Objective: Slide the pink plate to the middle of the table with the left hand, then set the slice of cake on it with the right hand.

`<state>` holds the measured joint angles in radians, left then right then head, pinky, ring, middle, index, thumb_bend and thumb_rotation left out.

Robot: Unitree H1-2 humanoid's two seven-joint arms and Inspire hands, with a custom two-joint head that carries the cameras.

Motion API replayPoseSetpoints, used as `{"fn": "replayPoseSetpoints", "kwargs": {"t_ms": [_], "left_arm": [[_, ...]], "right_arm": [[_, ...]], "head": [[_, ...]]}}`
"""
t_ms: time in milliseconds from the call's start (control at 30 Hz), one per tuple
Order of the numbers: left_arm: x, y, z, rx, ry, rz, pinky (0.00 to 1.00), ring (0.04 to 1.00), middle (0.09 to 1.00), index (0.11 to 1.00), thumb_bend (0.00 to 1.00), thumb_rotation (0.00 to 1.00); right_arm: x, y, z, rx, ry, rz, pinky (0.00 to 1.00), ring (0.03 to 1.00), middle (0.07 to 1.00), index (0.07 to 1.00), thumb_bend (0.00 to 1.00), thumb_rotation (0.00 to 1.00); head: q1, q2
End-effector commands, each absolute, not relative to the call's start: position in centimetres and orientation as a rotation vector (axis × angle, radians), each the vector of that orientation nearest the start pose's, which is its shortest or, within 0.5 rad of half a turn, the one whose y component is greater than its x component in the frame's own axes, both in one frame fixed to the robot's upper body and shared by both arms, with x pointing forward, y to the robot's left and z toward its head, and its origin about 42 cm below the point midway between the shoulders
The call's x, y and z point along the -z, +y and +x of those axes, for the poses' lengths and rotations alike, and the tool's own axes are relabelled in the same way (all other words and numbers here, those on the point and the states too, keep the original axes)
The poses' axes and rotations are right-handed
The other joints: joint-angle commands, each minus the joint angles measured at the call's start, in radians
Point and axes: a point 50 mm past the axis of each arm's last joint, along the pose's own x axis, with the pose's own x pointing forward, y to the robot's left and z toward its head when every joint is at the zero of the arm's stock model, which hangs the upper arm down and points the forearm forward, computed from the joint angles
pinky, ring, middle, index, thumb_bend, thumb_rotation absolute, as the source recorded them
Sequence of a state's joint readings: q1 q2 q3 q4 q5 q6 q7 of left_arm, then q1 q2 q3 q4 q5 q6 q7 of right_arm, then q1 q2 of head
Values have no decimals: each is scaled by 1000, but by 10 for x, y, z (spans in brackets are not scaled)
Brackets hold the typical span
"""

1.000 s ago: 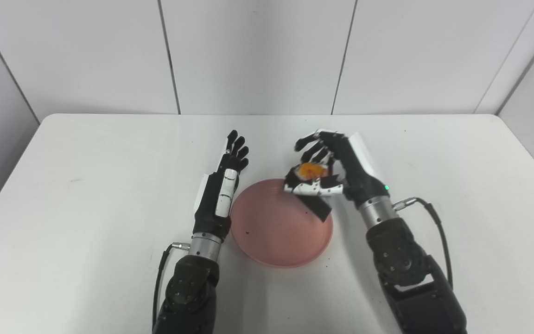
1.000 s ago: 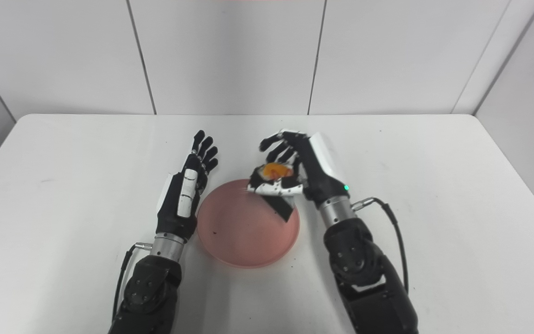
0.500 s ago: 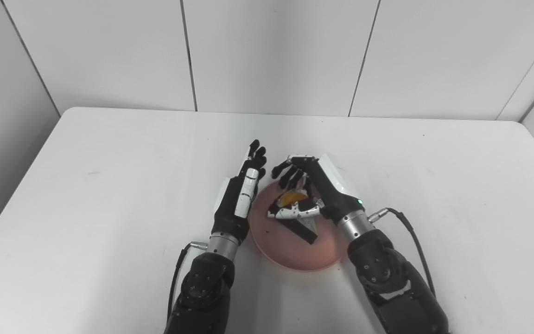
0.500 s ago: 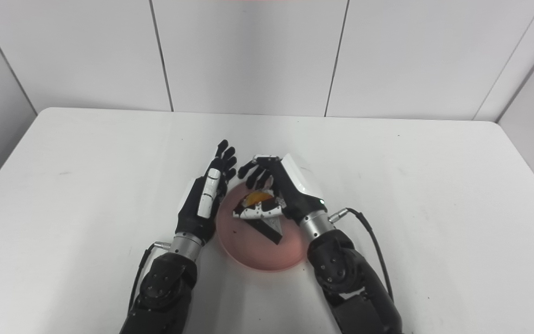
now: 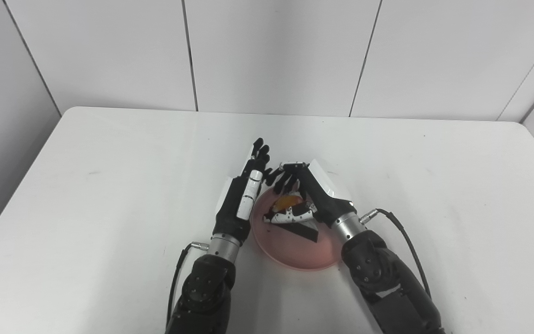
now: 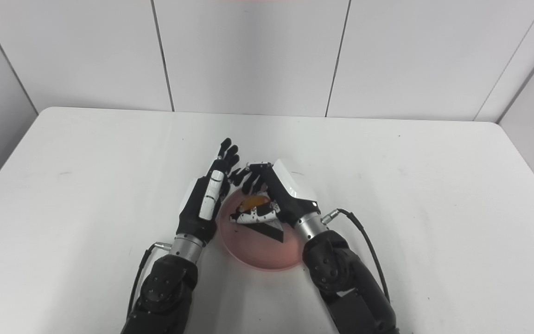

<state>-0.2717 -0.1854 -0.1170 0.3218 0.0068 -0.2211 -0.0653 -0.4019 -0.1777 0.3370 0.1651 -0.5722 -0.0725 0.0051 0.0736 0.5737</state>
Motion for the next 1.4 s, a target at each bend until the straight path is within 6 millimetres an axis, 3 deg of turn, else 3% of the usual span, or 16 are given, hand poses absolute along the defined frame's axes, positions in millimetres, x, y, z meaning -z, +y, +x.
{"fn": "replayPoseSetpoints", "kwargs": {"t_ms": [0, 400, 467, 500, 567, 600, 633, 667, 767, 900, 1067, 1167, 1233, 1267, 1367], "left_arm": [[-79, 86, 328, 255, -47, -164, 945, 1000, 1000, 1000, 595, 1000], [-79, 92, 328, 280, -20, -152, 947, 1000, 1000, 1000, 596, 1000], [-80, 92, 329, 273, -20, -147, 952, 1000, 1000, 1000, 599, 1000], [-79, 92, 329, 269, -24, -140, 941, 1000, 1000, 1000, 613, 1000], [-78, 94, 327, 270, -22, -121, 929, 1000, 1000, 1000, 613, 1000], [-79, 95, 325, 272, -19, -113, 950, 1000, 1000, 1000, 603, 1000], [-80, 96, 325, 273, -16, -109, 959, 1000, 1000, 1000, 594, 1000], [-80, 97, 324, 272, -16, -109, 967, 1000, 1000, 1000, 579, 1000], [-80, 101, 325, 282, -9, -109, 977, 1000, 1000, 1000, 578, 1000], [-79, 105, 325, 288, -1, -83, 984, 1000, 1000, 1000, 605, 1000], [-80, 113, 322, 301, -8, -45, 980, 1000, 1000, 1000, 628, 1000], [-79, 121, 322, 320, -9, -28, 985, 1000, 1000, 1000, 646, 1000], [-78, 125, 322, 328, -9, -34, 997, 1000, 1000, 1000, 659, 1000], [-78, 126, 322, 324, -12, -46, 995, 1000, 1000, 1000, 655, 1000], [-79, 129, 321, 321, -23, -53, 996, 1000, 1000, 1000, 654, 1000]], "right_arm": [[-185, -151, 396, -348, -437, -858, 195, 366, 452, 504, 509, 0], [-191, -168, 386, -331, -436, -954, 166, 363, 451, 512, 508, 0], [-195, -172, 381, -347, -440, -961, 265, 393, 474, 515, 510, 0], [-196, -174, 379, -351, -441, -962, 360, 474, 490, 500, 515, 0], [-199, -177, 373, -356, -446, -956, 424, 529, 498, 493, 518, 0], [-200, -179, 371, -360, -447, -948, 484, 594, 625, 497, 510, 103], [-200, -182, 367, -365, -442, -930, 521, 636, 679, 555, 534, 181], [-201, -184, 364, -369, -434, -910, 582, 708, 759, 724, 606, 368], [-203, -190, 356, -386, -424, -839, 675, 802, 849, 845, 633, 503], [-202, -198, 350, -402, -412, -775, 762, 907, 949, 923, 643, 596], [-196, -206, 342, -384, -379, -661, 863, 984, 998, 993, 659, 588], [-190, -211, 335, -346, -353, -575, 866, 994, 1000, 1000, 665, 596], [-184, -215, 333, -322, -353, -528, 890, 999, 1000, 1000, 662, 639], [-181, -219, 332, -299, -358, -500, 941, 1000, 1000, 1000, 678, 737], [-175, -227, 330, -240, -382, -424, 957, 1000, 1000, 1000, 695, 763]], "head": [[-1, -1], [-17, -3], [-20, -2], [-21, -2], [-22, -1], [-24, 3], [-24, 3], [-26, 8], [-35, 14], [-37, 20], [-41, 26], [-49, 31], [-53, 32], [-55, 32], [-55, 33]]}}
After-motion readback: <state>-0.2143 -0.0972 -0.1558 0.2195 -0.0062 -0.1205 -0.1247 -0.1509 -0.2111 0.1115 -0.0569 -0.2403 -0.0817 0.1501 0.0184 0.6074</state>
